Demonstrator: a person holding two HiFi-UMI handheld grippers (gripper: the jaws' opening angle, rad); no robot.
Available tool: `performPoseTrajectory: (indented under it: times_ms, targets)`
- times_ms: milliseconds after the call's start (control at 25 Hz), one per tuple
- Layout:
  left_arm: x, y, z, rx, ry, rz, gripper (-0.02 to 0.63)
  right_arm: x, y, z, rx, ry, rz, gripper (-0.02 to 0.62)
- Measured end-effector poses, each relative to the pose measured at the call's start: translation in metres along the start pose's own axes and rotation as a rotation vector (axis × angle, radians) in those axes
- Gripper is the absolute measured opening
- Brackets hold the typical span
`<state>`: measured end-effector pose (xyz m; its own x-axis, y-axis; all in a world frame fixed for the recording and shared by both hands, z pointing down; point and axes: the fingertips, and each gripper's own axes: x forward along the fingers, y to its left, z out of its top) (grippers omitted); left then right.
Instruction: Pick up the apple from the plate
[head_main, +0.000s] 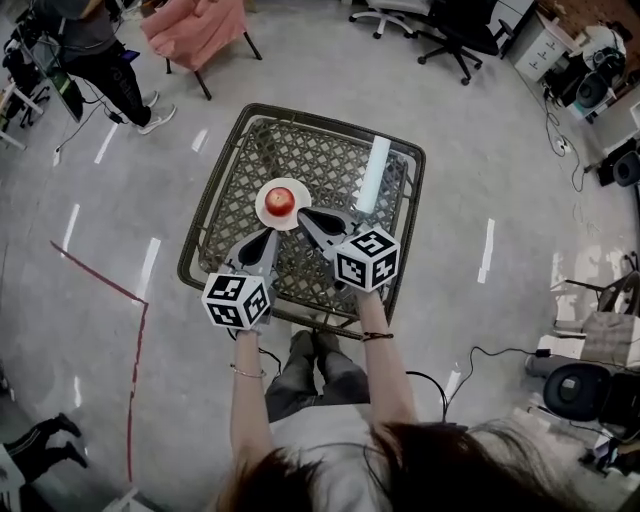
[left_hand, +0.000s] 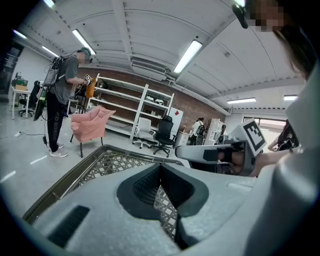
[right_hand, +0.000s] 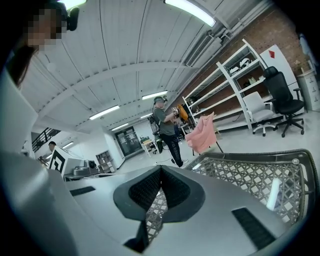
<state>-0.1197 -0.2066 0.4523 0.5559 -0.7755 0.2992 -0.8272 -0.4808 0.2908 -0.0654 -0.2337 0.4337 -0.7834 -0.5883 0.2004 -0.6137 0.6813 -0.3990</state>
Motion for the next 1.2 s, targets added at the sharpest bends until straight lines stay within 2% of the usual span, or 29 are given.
performPoseTrajectory:
  times_ms: [560, 1200]
  targets:
    - [0.03, 0.031, -0.026, 0.014, 0.046, 0.023, 0.011, 0.031, -0.031, -0.026, 0.026, 0.046, 0.025, 0.009]
    - [0.066, 0.07, -0.063, 0.047, 0.106, 0.047, 0.012, 0.048, -0.066, -0.062, 0.062, 0.082, 0.008, 0.009]
